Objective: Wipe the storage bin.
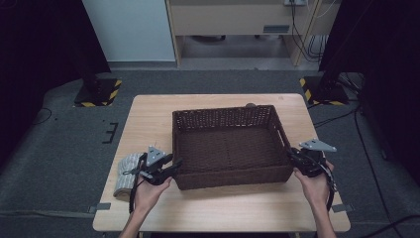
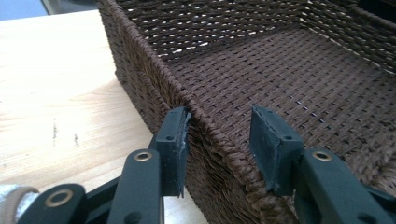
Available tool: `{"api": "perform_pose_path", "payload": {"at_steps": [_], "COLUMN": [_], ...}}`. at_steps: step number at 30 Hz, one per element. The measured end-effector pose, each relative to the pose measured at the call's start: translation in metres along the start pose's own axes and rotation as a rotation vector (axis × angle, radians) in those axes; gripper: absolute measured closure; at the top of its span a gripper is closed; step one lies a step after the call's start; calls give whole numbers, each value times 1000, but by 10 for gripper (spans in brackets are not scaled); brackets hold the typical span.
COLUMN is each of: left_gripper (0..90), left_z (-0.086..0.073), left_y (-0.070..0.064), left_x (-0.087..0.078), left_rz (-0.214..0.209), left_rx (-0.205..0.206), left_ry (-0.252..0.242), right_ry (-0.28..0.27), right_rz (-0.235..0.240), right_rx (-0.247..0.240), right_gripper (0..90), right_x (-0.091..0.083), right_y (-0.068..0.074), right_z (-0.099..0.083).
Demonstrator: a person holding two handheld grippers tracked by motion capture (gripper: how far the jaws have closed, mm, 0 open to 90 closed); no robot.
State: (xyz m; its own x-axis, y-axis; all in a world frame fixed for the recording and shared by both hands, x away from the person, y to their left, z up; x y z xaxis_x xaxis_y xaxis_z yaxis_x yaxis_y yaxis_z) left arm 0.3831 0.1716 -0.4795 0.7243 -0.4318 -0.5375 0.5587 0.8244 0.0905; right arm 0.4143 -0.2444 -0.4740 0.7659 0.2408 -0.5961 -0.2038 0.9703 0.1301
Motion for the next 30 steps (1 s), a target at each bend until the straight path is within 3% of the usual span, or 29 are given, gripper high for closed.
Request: {"api": "perform_pose_path", "payload": {"at_steps": [4,11,16,23,26,30], "left_gripper": [554,475,492,538,554,573], "left_z": [3,16,15,14,14,12], "left_y": [0,12,23,20,19,15], "left_x": [-3,-1,10,23,21,18], "left_rz": [-12,32,30,27,28,33], "left_rx": [8,34,5,24,11,-5], "left_ry": [-16,-35,-30,-22,-23,-39], "right_ry": [-9,-15,-25,-46,-37,-25], "right_rz": [-14,-36,-45,-33,-36,-60], "right_rx": [-1,-3,2,2,-2,-6], "right_gripper": [785,796,788,693,702,790], "right_x": [3,11,15,7,5,7], "right_y": [-2,-6,-7,-4,-2,-5], "right_z": [2,7,10,11,9,8]}}
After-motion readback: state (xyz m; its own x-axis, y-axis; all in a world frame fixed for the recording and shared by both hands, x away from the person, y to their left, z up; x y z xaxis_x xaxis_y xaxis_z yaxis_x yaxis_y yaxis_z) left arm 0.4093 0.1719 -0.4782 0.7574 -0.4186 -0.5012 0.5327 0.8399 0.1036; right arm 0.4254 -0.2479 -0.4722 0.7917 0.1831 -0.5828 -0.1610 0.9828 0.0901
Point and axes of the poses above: each handheld gripper's, and its own axes: x roughly forward along the jaws, z roughly out of its top, y roughly to its left, the point moved 6 cm from there along x, roughly forward along the jaws, and after that the axes turned 12 degrees about x, right-handed, at the moved point
